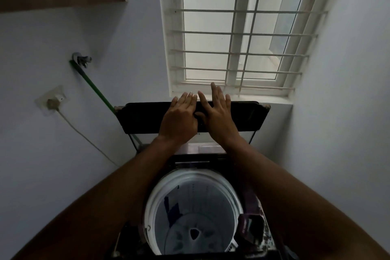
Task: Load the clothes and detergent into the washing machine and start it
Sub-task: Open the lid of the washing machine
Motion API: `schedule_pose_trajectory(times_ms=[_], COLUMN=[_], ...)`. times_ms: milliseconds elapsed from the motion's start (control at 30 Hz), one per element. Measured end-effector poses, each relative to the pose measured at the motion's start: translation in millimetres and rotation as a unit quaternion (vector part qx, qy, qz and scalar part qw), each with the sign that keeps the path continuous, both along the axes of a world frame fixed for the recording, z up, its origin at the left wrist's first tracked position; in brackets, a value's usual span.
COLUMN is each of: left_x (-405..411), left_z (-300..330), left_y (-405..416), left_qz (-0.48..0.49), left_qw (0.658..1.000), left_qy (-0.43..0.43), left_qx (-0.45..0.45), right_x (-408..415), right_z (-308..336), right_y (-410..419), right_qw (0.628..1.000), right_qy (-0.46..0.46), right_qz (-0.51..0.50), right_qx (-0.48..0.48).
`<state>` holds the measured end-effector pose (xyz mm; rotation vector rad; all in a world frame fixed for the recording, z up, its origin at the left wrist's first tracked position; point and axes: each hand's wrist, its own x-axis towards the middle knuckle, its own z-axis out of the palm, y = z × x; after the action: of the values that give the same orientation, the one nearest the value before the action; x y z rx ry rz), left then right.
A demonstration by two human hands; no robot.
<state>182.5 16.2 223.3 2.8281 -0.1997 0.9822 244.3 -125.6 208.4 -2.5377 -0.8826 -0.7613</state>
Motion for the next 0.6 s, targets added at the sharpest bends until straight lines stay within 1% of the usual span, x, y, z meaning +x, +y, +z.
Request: schedule_pose_trajectory(times_ms=[133,333,467,600], left_x=[25,68,90,105], left_z=[11,23,23,17], left_y=[8,16,20,30], left_qz=[-0.008,0.013,0.023,0.020], left_qw=[0.999,0.995,0.992,0.990], left_qy=[0.033,0.091,0.122,0.140], left_qx=[-0.016,-0.041,-0.034,-0.019], right_x=[16,44,64,80], right_z=[12,34,42,43], right_y=[8,20,27,33], right_qw=[0.997,0.978,0.968,0.965], right_qy=[0.045,0.135,0.167,0.182], right_qz=[-0.017,-0.053,-0.063,-0.068], right_qx=[-0.057,-0.152,-0.178,-0.176])
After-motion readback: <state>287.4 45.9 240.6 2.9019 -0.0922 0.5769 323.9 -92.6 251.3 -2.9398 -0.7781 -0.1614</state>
